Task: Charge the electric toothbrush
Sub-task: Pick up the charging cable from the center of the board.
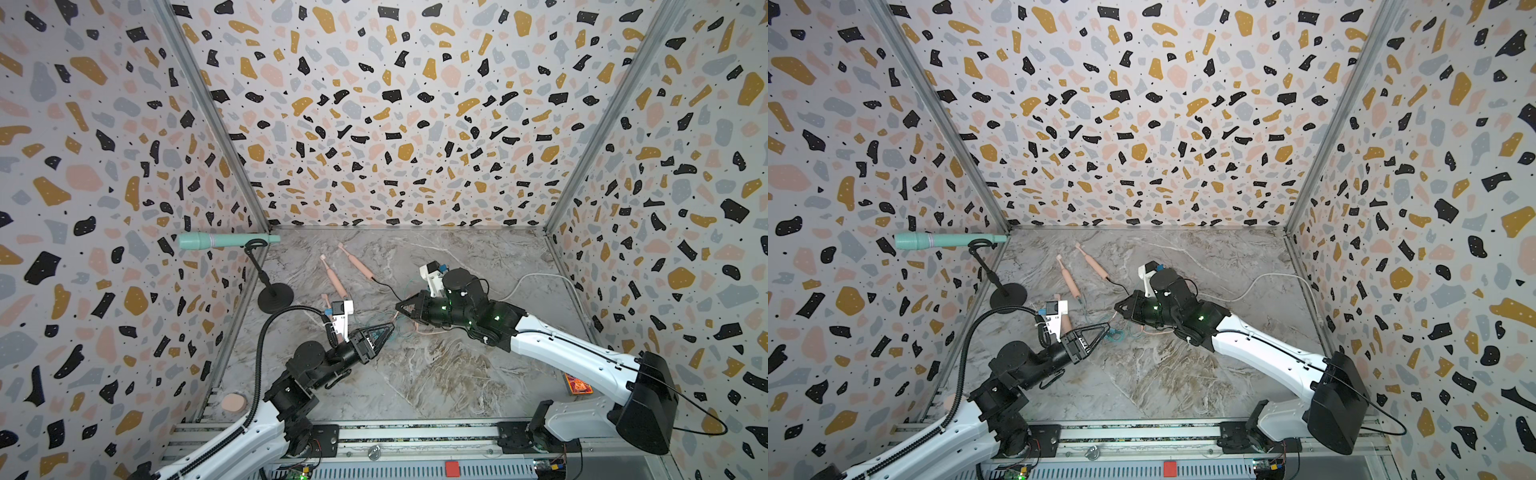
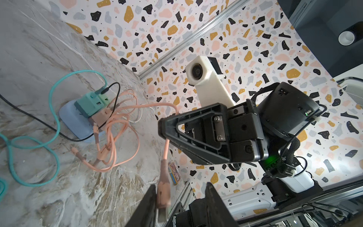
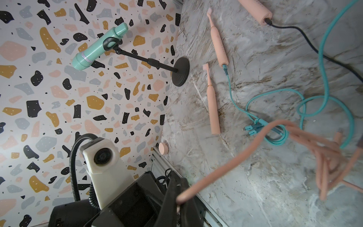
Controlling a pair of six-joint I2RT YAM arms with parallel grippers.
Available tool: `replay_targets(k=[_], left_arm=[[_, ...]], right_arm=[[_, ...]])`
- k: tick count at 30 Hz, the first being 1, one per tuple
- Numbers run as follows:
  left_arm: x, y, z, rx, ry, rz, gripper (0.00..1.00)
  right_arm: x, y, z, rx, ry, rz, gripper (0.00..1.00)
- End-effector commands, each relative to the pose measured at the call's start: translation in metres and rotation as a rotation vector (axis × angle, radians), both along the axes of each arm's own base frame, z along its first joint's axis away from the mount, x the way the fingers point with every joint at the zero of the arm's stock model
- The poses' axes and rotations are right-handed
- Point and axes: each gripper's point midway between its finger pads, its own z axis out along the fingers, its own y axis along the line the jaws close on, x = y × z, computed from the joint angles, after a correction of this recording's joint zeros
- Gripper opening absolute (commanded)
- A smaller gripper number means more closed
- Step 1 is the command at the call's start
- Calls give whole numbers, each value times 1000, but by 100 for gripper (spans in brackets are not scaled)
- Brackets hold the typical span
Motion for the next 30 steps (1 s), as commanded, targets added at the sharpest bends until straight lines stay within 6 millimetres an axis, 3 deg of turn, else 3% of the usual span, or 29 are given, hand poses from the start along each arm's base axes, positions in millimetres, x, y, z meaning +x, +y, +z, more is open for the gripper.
replay_targets(k=[1, 4, 7, 11, 21, 22, 25, 28, 30], left_arm=[[-1, -2, 10, 22, -51, -11, 37], [-1, -2, 8, 38, -50, -7, 31], [-1, -1, 7, 55, -51, -1, 14], [1, 3, 6, 58, -46, 19, 5], [3, 7, 6, 77, -39, 48, 0], [3, 9, 7, 73, -36, 53, 0], [1, 9, 10, 54, -20, 46, 0], [-5, 4, 10, 53, 10, -2, 0], [-7, -1, 8, 65, 40, -33, 0]], right_arm=[[-4, 3, 11, 27, -19, 17, 0], [-4, 2, 13, 22, -22, 15, 0], [-3, -1, 15, 19, -31, 3, 0], [-3, -3, 16, 20, -30, -8, 0], [-5, -2, 21, 28, -51, 10, 0], [-5, -3, 23, 22, -71, 23, 8], [-8, -15, 32, 3, -177, 63, 49], [-17, -36, 42, 21, -318, 100, 72], [-34, -45, 54, 71, -438, 168, 77]])
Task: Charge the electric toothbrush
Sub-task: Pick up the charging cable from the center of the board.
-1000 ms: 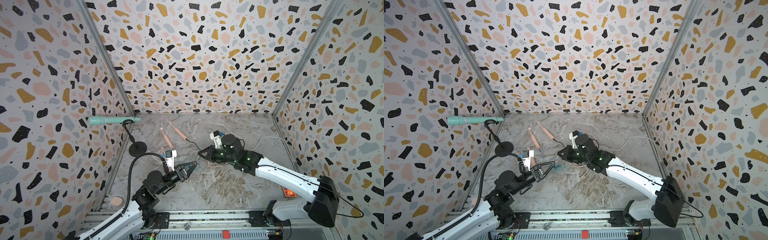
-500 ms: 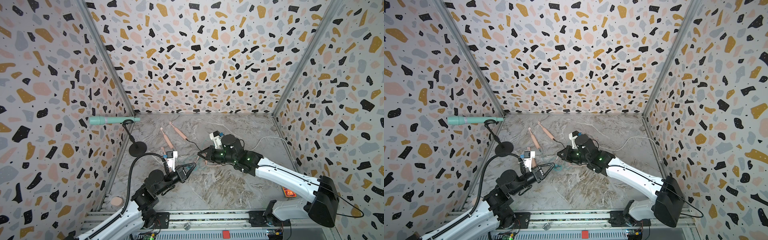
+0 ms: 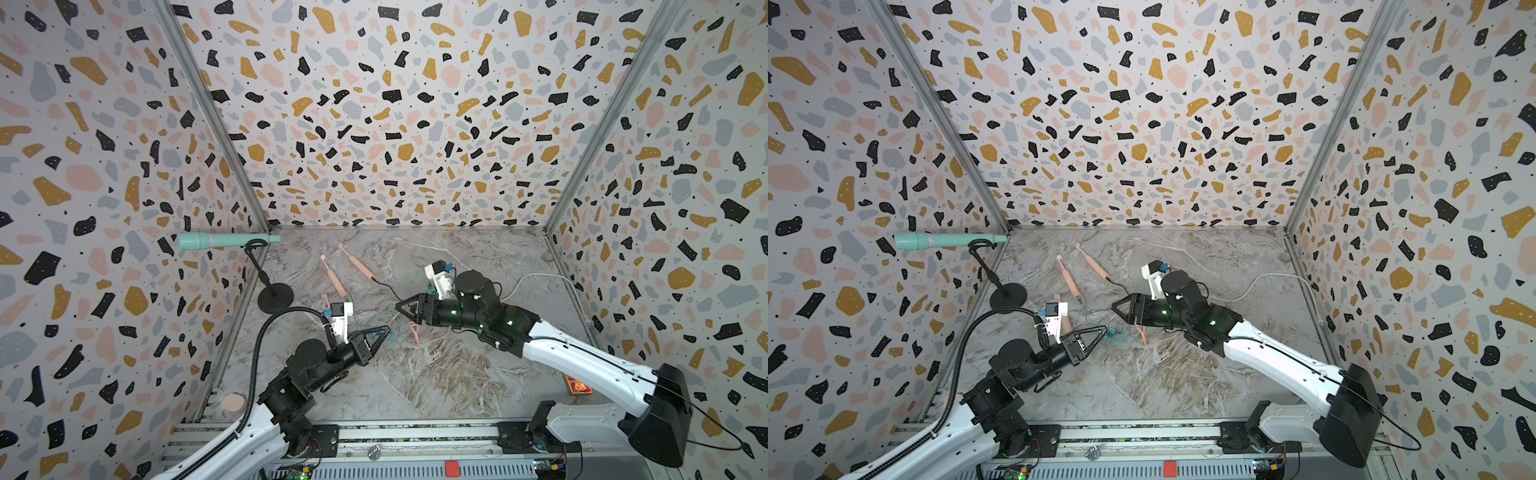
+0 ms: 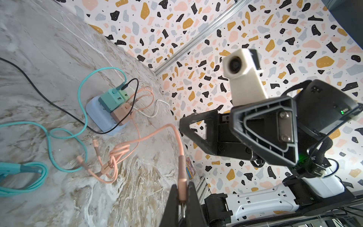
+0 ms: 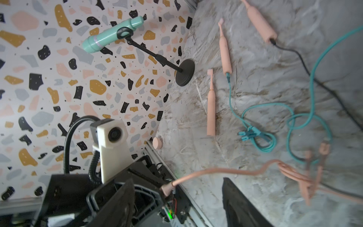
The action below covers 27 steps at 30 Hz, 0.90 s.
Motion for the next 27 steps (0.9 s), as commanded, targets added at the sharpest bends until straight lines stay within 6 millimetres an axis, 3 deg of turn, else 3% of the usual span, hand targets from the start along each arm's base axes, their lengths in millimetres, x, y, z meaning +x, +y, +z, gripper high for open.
replay_targets(k=[1, 3, 5, 8, 15, 27], left_arm=[[-9, -11, 21, -36, 11, -83, 0], [-12, -18, 23, -32, 40, -133, 0], [-16, -25, 21, -4, 75, -186, 0], [-24, -34, 27, 28, 84, -265, 0], [-43, -40, 25, 150, 60, -403, 0], [-53, -42, 23, 192, 33, -487, 0]], right_arm=[[-22, -21, 38, 56, -268, 101, 77], [-24, -36, 48, 19, -369, 73, 78], [-26, -49, 60, 4, -459, 50, 86], [-33, -51, 68, 49, -569, 90, 90], [-57, -14, 34, 103, -447, 443, 83], [-86, -15, 5, 174, -417, 593, 81]])
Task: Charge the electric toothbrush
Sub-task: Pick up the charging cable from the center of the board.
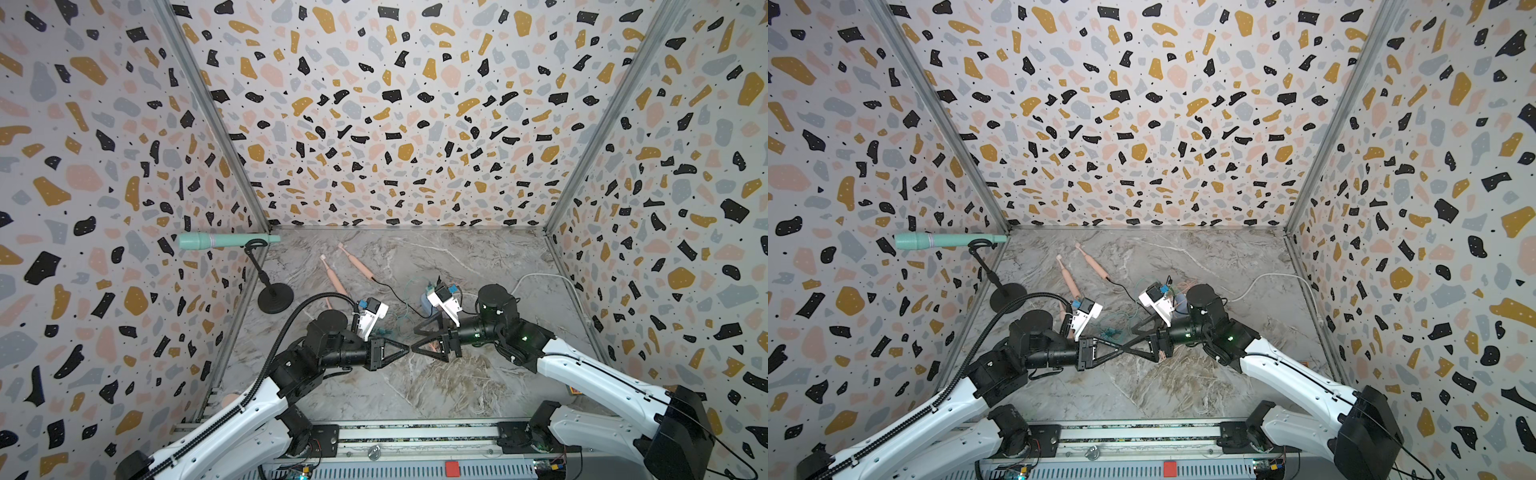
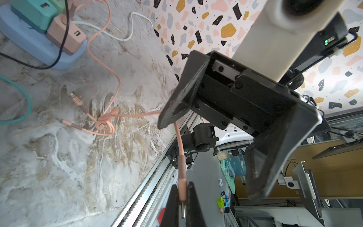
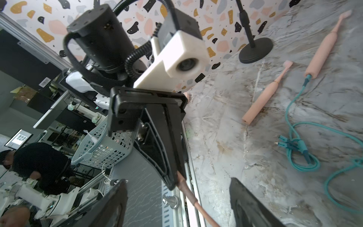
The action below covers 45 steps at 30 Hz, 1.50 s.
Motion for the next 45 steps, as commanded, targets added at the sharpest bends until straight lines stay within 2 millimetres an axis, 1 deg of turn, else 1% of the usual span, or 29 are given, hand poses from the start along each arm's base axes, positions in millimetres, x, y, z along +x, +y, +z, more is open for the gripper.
replay_targets(k=[1, 4, 7, 10, 12, 14, 18, 20, 22, 24, 26, 28, 29, 31, 32, 39, 45], left_arm=[[-5, -2, 24, -39, -69, -54, 0], [-6, -3, 25, -55, -65, -66, 0], [-9, -4, 31, -85, -75, -82, 0], [-12, -4, 35, -118, -73, -91, 0], [-14, -4, 34, -123, -69, -97, 0], [-16, -4, 35, -134, -64, -104, 0], [-17, -4, 35, -138, -69, -114, 0], [-17, -4, 33, -136, -67, -114, 0], [-17, -5, 33, -136, -66, -116, 0], [-18, -5, 35, -140, -73, -120, 0], [-18, -4, 37, -142, -79, -120, 0], [-18, -4, 36, -140, -79, -124, 0], [-19, -5, 35, -139, -77, -126, 0], [-19, -4, 33, -135, -78, -129, 0], [-20, -4, 33, -135, -78, -129, 0], [-20, -2, 30, -124, -85, -128, 0], [-21, -3, 33, -136, -91, -134, 0]], right_arm=[[-16, -4, 17, 78, -67, 80, 81], [-20, -3, 8, 71, -49, 113, 79], [-20, -2, -2, 56, -45, 122, 78], [-23, 0, -2, 69, -47, 154, 76], [-25, 0, 2, 84, -59, 163, 70], [-28, 1, 5, 94, -69, 178, 66], [-31, 3, 4, 95, -64, 197, 55], [-34, 5, 6, 101, -64, 210, 46], [-36, 6, 6, 101, -65, 219, 43], [-37, 7, 7, 104, -69, 221, 36], [-37, 8, 7, 105, -64, 218, 35], [-39, 9, 8, 111, -64, 223, 30], [-39, 9, 10, 115, -66, 224, 29], [-40, 9, 13, 124, -72, 228, 21], [-39, 9, 14, 126, -76, 223, 20], [-40, 7, 22, 145, -90, 215, 19], [-37, 7, 28, 160, -91, 192, 23]])
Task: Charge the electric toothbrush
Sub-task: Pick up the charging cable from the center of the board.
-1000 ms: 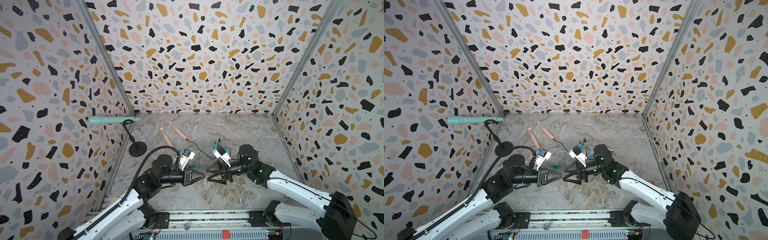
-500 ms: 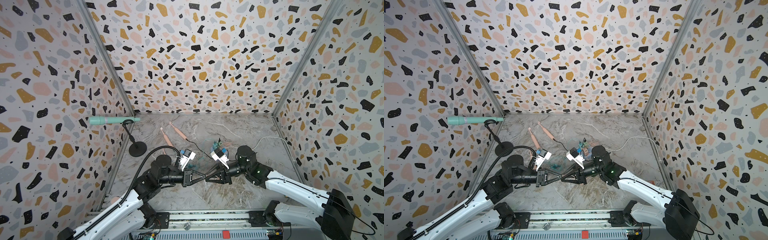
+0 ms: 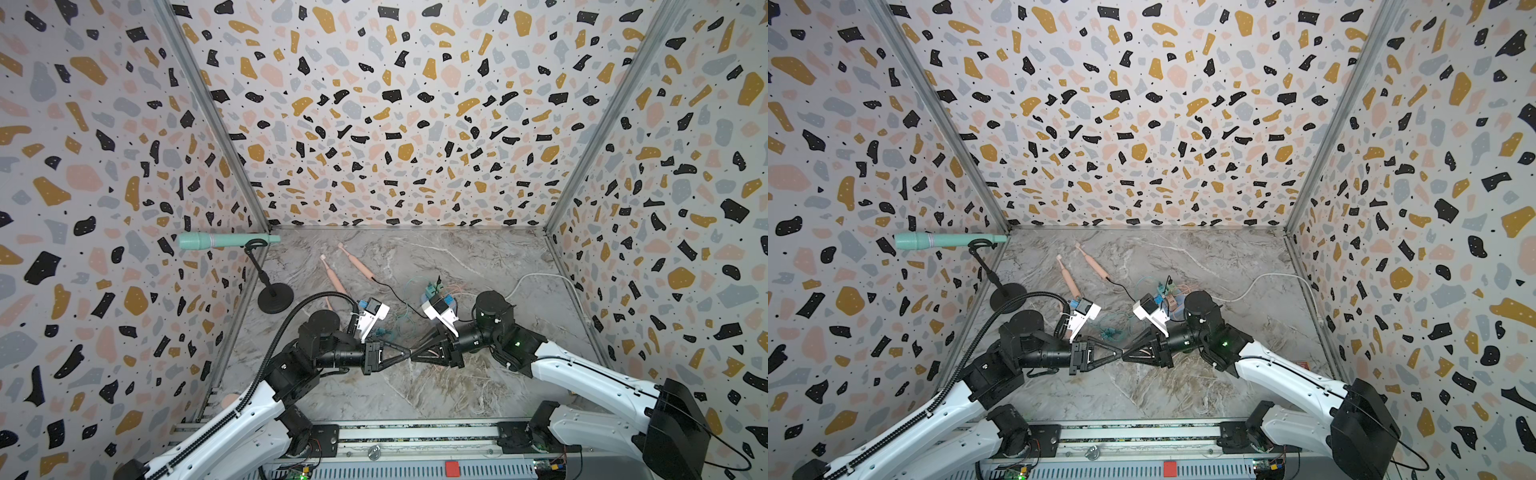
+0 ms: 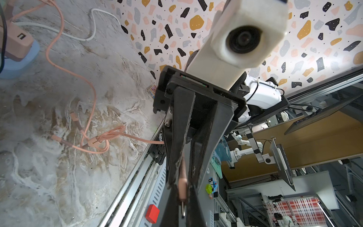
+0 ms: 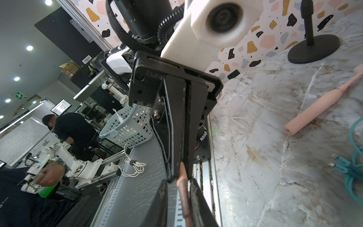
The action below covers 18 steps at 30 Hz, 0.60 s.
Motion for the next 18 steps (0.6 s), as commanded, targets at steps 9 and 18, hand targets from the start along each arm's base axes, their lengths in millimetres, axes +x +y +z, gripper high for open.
replay_targets(k=[9, 18], left_arm=[[-1, 0, 4, -21, -41, -10, 0], [4, 2, 14, -35, -71, 29, 0]], right_arm=[[-6, -4, 32, 97, -59, 4, 17], [-15, -9, 27, 91, -40, 43, 27]])
